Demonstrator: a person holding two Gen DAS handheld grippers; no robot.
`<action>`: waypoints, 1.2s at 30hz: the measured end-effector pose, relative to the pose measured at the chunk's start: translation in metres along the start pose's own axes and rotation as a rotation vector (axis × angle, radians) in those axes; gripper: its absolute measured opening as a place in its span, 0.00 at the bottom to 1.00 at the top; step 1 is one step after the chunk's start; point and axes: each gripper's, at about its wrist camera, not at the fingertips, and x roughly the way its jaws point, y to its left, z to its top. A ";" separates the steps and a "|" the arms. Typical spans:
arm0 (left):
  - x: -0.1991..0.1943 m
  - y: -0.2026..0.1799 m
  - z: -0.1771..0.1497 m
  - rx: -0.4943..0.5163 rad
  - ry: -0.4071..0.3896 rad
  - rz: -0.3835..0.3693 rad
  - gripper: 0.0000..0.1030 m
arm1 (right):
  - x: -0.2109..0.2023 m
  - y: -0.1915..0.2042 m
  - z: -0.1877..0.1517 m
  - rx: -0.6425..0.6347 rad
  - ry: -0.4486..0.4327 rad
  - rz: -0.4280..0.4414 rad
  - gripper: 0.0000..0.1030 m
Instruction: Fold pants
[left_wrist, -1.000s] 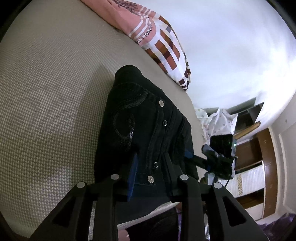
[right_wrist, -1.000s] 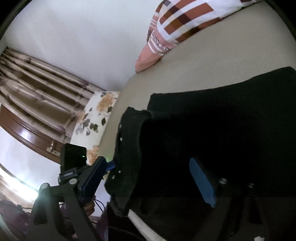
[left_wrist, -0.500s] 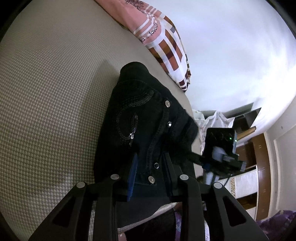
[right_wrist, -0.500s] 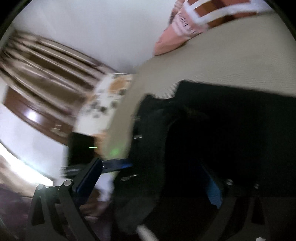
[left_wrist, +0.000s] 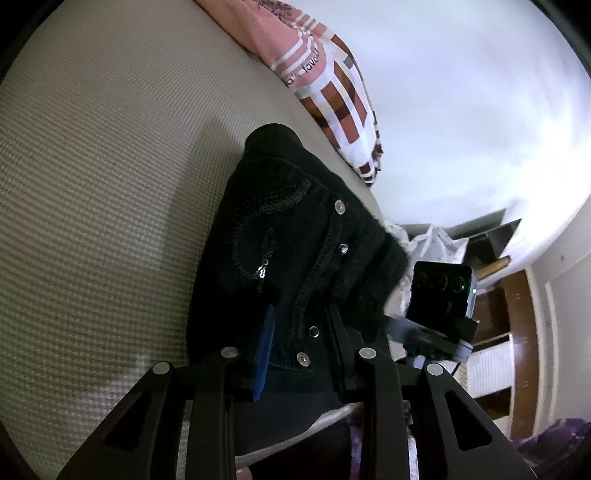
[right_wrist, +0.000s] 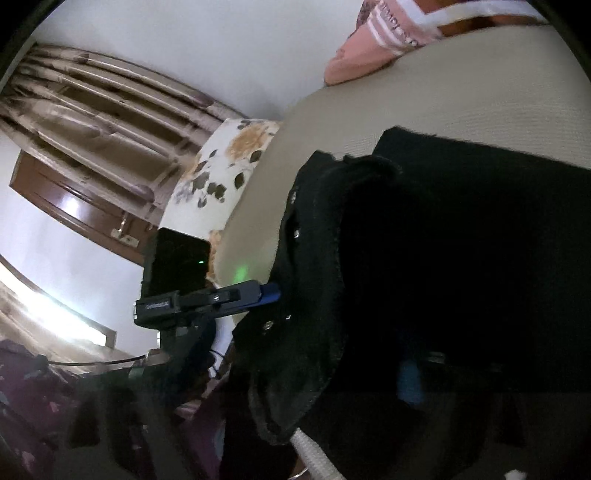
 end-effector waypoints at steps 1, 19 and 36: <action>0.000 0.000 0.000 0.003 -0.003 0.006 0.28 | 0.003 -0.003 0.001 0.010 -0.001 -0.029 0.31; -0.024 -0.052 0.013 0.047 -0.094 0.064 0.57 | -0.063 0.000 -0.017 0.267 -0.246 0.192 0.12; 0.051 -0.066 -0.011 0.074 0.111 0.141 0.59 | -0.172 -0.119 -0.076 0.543 -0.441 0.089 0.11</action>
